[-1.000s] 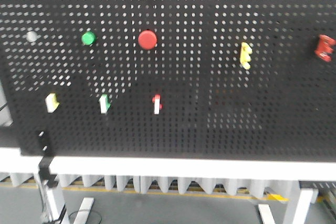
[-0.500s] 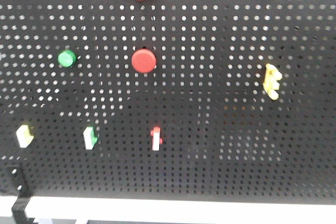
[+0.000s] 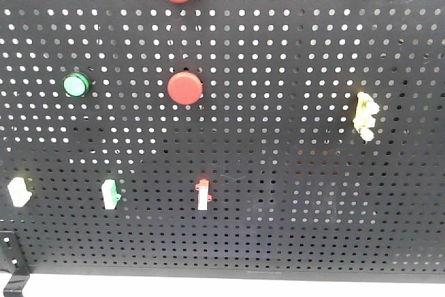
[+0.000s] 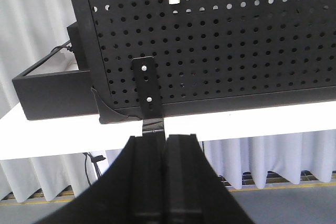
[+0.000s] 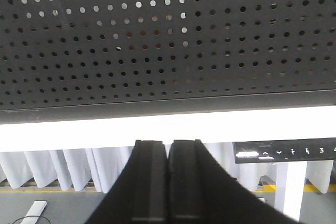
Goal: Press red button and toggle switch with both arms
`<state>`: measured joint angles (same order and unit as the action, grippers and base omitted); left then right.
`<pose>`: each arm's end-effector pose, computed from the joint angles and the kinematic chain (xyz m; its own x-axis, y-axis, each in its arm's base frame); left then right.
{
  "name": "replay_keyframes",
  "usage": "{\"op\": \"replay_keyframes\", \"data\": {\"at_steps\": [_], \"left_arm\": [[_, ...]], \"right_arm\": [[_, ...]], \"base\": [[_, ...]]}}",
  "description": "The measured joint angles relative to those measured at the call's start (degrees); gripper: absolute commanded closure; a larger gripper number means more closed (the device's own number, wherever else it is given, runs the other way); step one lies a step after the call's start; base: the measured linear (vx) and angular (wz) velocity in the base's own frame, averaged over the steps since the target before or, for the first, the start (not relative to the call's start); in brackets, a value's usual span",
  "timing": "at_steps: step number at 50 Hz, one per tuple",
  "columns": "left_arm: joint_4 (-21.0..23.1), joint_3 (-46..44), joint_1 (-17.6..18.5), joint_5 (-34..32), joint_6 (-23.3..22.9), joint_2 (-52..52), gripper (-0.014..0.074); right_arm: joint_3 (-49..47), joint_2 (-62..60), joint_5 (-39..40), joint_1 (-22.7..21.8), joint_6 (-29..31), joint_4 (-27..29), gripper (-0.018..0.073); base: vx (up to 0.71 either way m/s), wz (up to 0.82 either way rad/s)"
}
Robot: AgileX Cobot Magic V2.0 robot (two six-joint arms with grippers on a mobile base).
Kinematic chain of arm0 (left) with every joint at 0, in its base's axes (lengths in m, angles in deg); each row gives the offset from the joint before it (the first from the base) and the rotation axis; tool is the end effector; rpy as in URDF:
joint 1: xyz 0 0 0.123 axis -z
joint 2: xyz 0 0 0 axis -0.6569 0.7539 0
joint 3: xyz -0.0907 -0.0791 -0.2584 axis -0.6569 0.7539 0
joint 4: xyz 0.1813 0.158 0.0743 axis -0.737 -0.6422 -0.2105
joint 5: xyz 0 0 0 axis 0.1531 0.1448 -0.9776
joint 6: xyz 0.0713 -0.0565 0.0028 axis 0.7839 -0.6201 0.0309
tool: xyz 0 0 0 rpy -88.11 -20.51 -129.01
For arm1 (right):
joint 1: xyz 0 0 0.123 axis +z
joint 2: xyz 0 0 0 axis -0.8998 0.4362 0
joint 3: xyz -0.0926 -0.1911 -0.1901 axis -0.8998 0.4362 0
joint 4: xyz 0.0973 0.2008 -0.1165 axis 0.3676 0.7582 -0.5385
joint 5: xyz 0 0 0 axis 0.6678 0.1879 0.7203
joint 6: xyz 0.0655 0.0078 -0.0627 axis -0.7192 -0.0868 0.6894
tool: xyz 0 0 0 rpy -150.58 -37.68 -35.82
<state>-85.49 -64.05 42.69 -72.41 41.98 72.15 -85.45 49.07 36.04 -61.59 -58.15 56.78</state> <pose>0.0566 -0.0024 0.1935 -0.0452 0.0960 -0.9944 0.0411 0.9947 0.0942 0.0565 0.0020 0.1884 -0.1007 0.0792 -0.9918 -0.0307 0.9961 0.0826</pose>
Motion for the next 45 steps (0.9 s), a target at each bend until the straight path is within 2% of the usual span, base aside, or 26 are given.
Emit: {"op": "replay_keyframes", "data": {"at_steps": [12, 17, 25, 30, 32, 38, 45], "left_arm": [[0.0, 0.0, 0.0, -0.23, 0.0, 0.0, 0.0595], [0.0, 0.0, 0.0, -1.74, 0.0, 0.0, 0.0595], [0.0, 0.0, 0.0, -5.91, 0.0, 0.0, 0.0595], [0.0, 0.0, 0.0, -10.33, 0.0, 0.0, 0.0595], [0.0, 0.0, 0.0, -12.75, -0.15, 0.0, 0.0595], [0.0, -0.19, 0.0, -23.09, -4.2, 0.0, 0.0595], [0.0, -7.29, 0.0, -21.48, -8.78, 0.69, 0.0595]], "right_arm": [[0.0, 0.0, 0.06, 0.0, 0.0, 0.0, 0.0562], [0.0, 0.0, 2.39, 0.0, -0.46, 1.21, 0.0562], [0.0, 0.0, 13.68, 0.0, -1.11, 3.97, 0.0562], [0.0, 0.0, 22.99, 0.0, -1.29, 4.36, 0.0562], [-0.3, 0.0, 24.35, 0.0, -1.29, 4.38, 0.0562], [-5.1, 0.0, 20.9, 0.0, -1.3, 4.32, 0.0562], [-16.9, 2.6, 12.98, 0.0, -1.3, 1.96, 0.0562]], "base": [[0.0, 0.0], [0.0, 0.0], [0.0, 0.0], [0.0, 0.0], [0.0, 0.0], [0.0, 0.0], [0.0, 0.0]]}}
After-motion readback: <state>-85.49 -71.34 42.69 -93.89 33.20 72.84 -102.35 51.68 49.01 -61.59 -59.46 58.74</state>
